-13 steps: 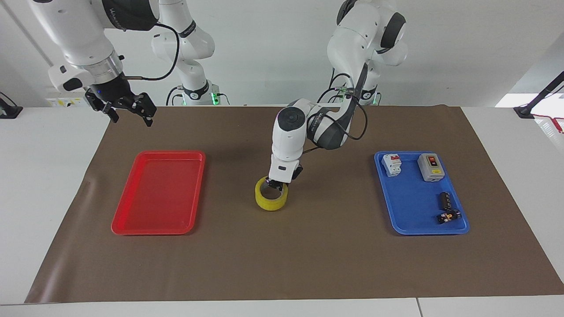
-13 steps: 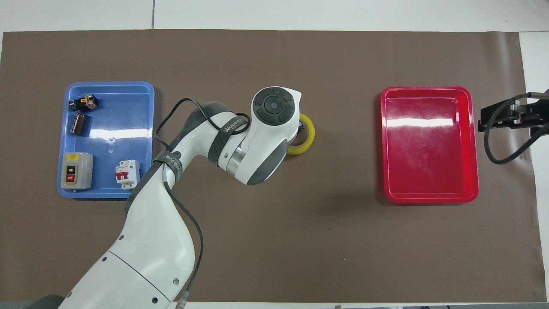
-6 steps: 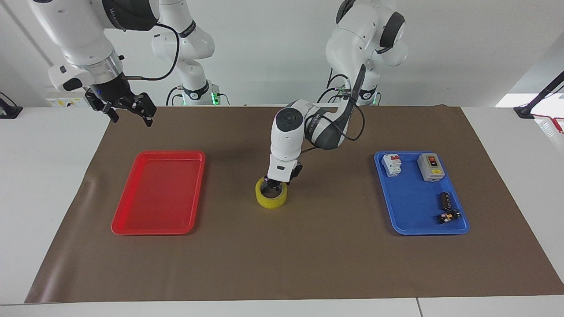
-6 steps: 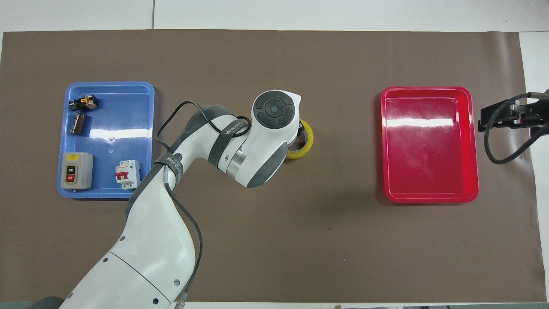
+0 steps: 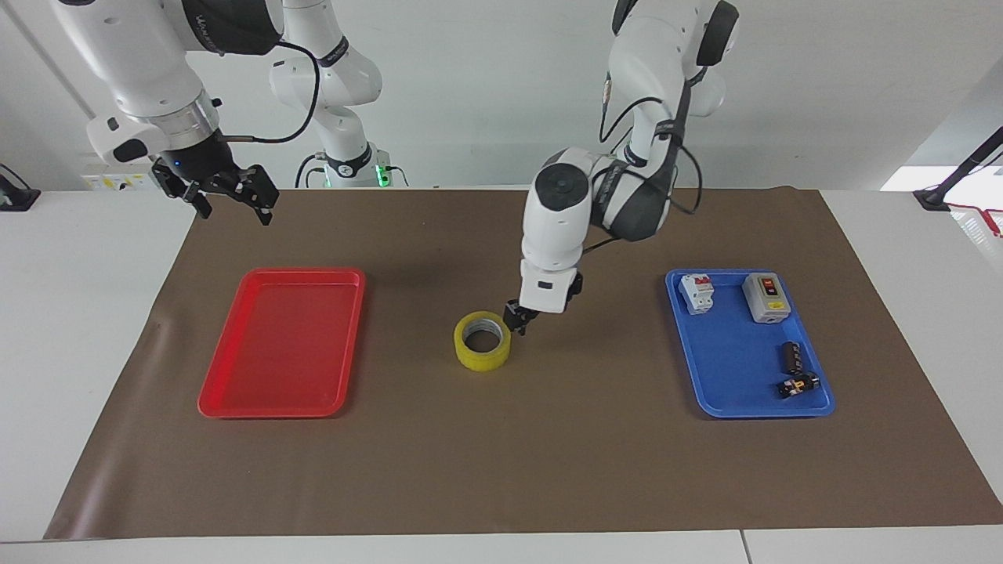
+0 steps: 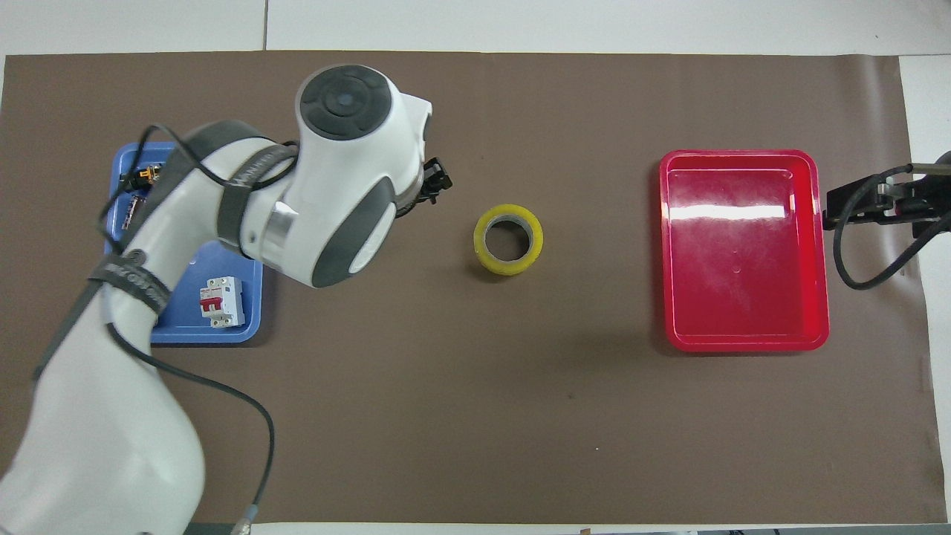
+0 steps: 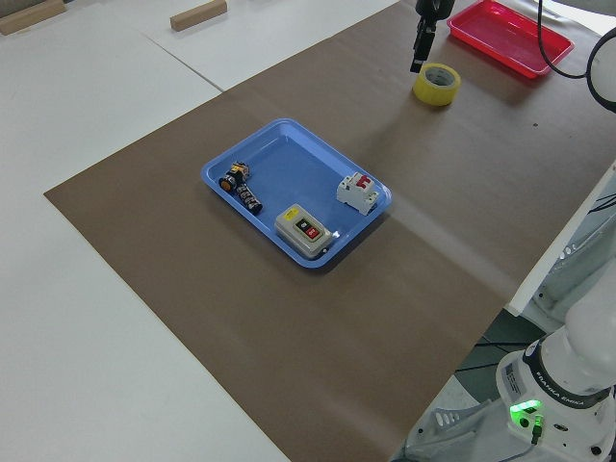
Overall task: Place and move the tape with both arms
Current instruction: 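Withdraw the left gripper while the right gripper reaches the tape roll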
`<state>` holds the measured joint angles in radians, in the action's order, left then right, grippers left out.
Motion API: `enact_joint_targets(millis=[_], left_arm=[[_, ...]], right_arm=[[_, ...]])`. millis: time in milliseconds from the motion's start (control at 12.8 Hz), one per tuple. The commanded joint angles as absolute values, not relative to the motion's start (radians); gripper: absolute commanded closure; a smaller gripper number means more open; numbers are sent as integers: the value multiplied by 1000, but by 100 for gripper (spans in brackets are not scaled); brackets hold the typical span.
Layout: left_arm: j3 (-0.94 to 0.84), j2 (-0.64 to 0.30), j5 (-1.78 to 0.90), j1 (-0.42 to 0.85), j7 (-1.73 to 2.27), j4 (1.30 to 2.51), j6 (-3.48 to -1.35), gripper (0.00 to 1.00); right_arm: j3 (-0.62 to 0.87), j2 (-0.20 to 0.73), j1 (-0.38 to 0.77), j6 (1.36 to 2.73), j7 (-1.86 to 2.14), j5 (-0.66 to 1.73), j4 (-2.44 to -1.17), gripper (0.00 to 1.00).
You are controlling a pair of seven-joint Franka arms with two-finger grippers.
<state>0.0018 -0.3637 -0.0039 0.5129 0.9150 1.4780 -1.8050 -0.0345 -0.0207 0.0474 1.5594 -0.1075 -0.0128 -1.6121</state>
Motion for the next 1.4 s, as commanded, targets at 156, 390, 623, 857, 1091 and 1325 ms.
enact_joint_targets(millis=[156, 390, 623, 857, 1091, 1325], left_arm=[[-2, -146, -12, 220, 371, 1560, -1573, 0], [-2, -65, -11, 150, 168, 1569, -1447, 0], [5, 33, -9, 140, 60, 1647, -1414, 0], [-20, 52, -17, 60, 55, 1681, -1479, 0], [-40, 55, -17, 23, 54, 1686, -1468, 0], [-49, 57, -18, 24, 57, 1681, -1468, 0]], right_arm=[[-29, 6, 242, 1834, -29, 35, -1819, 0], [-29, 96, 360, 1989, -107, 38, -1848, 0], [-29, 167, 416, 2139, -167, 34, -1890, 0], [-29, 296, 465, 2261, -175, 25, -1852, 0], [-29, 411, 495, 2373, -235, 21, -1812, 0], [-29, 456, 502, 2443, -232, 3, -1839, 0]])
